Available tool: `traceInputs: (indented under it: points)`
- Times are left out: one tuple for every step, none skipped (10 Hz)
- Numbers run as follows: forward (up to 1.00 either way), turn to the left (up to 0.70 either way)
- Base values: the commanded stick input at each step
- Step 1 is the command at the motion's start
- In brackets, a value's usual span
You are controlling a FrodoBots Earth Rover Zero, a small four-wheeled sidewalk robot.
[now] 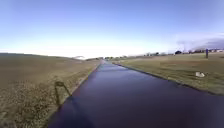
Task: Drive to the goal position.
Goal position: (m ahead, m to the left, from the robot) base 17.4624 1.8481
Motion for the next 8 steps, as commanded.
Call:
traceInputs:
  points:
    - [1.0,0.0]
    - [1.0,0.0]
    - [1.0,0.05]
    - [1.0,0.15]
    - [1.0,0.25]
    - [1.0,0.35]
    - [1.0,0.27]
    - [1.0,0.0]
